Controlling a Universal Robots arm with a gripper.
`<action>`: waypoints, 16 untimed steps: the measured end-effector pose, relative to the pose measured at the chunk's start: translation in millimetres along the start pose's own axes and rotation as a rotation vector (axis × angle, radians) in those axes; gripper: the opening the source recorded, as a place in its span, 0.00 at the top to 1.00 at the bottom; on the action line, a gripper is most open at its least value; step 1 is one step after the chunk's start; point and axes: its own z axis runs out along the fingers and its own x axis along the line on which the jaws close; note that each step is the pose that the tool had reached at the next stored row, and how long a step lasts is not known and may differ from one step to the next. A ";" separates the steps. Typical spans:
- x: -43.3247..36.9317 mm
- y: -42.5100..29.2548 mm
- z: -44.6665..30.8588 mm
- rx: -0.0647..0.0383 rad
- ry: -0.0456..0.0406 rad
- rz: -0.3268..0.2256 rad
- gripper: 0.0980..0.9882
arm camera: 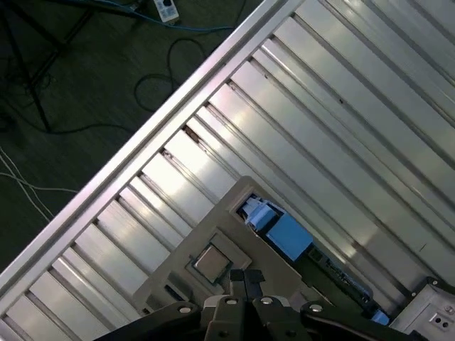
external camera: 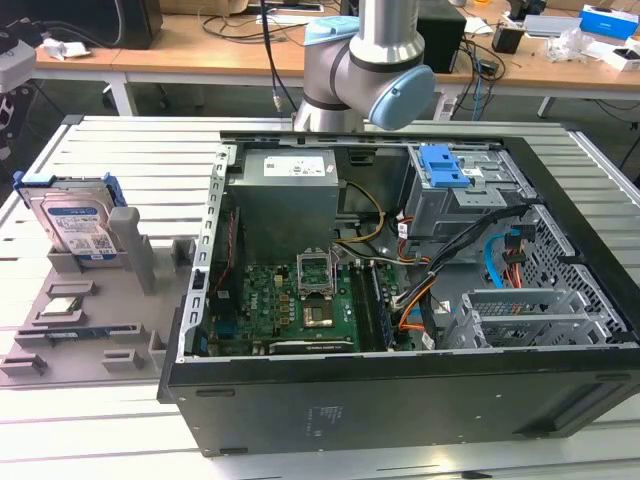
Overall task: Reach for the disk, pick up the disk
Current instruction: 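Pick up the disk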
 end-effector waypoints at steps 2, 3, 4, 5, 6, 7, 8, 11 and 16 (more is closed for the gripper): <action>0.0 0.0 0.0 0.000 0.0012 -0.031 0.99; 0.0 0.0 0.0 0.000 0.0018 -0.046 0.99; 0.0 0.0 0.0 0.000 0.0022 -0.058 0.99; 0.0 -0.1 0.0 0.000 0.0025 -0.064 0.99; 0.0 0.0 0.0 0.000 0.0032 -0.083 0.99; 0.0 0.0 0.0 0.000 0.0039 -0.100 0.99; 0.0 -0.1 0.0 0.000 0.0047 -0.121 0.99; 0.0 0.0 0.0 0.000 0.0059 -0.154 0.99; 0.0 0.0 0.0 0.000 0.0078 -0.201 0.99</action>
